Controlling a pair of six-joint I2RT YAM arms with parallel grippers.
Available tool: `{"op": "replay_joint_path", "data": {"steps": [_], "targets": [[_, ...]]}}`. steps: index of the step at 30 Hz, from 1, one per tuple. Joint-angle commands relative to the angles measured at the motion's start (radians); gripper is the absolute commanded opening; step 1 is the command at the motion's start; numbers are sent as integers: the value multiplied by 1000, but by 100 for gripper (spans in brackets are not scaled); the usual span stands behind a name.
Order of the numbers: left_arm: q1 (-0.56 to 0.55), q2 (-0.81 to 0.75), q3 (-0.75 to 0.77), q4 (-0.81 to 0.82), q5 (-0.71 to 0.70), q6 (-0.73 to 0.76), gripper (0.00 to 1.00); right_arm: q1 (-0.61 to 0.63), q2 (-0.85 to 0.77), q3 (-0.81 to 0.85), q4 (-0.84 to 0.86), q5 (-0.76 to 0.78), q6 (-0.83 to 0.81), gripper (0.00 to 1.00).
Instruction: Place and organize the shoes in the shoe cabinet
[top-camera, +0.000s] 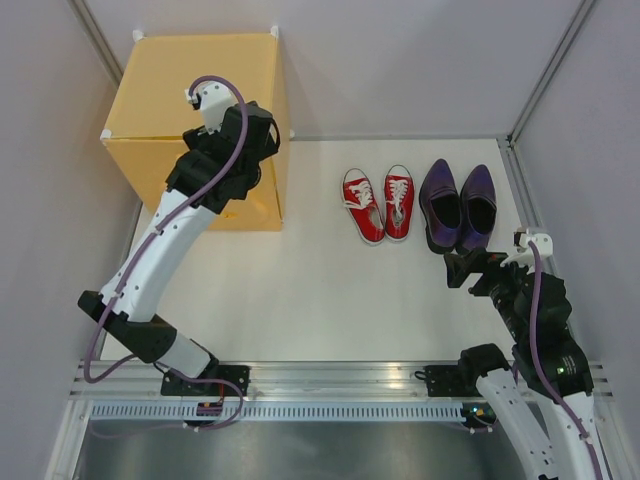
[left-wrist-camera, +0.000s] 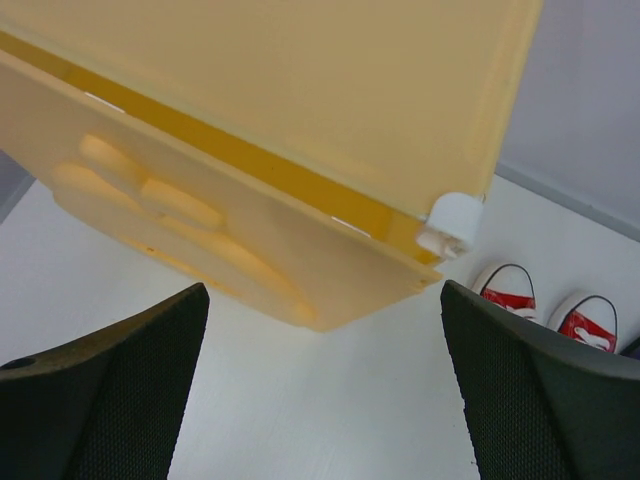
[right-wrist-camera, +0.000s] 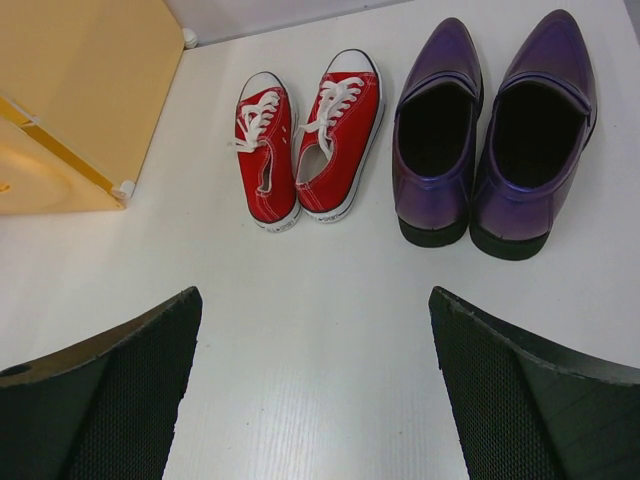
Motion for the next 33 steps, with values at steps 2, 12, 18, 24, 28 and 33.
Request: {"op": "replay_joint_path", "data": {"steps": [2, 12, 18, 24, 28, 33], "targets": [[-7, 41, 42, 30, -140, -32, 100, 13, -12, -6, 40, 22, 13, 98], [-7, 144, 118, 37, -124, -1, 100, 18, -25, -12, 41, 22, 13, 98], [-7, 117, 39, 33, -132, -12, 99, 18, -30, -12, 41, 28, 13, 98], [-7, 55, -75, 33, -166, -18, 95, 18, -31, -13, 43, 28, 15, 98], [-5, -7, -145, 32, -181, -12, 92, 18, -31, -13, 41, 29, 16, 98], [-5, -113, -222, 30, -201, 10, 89, 16, -30, -13, 41, 32, 16, 98]]}}
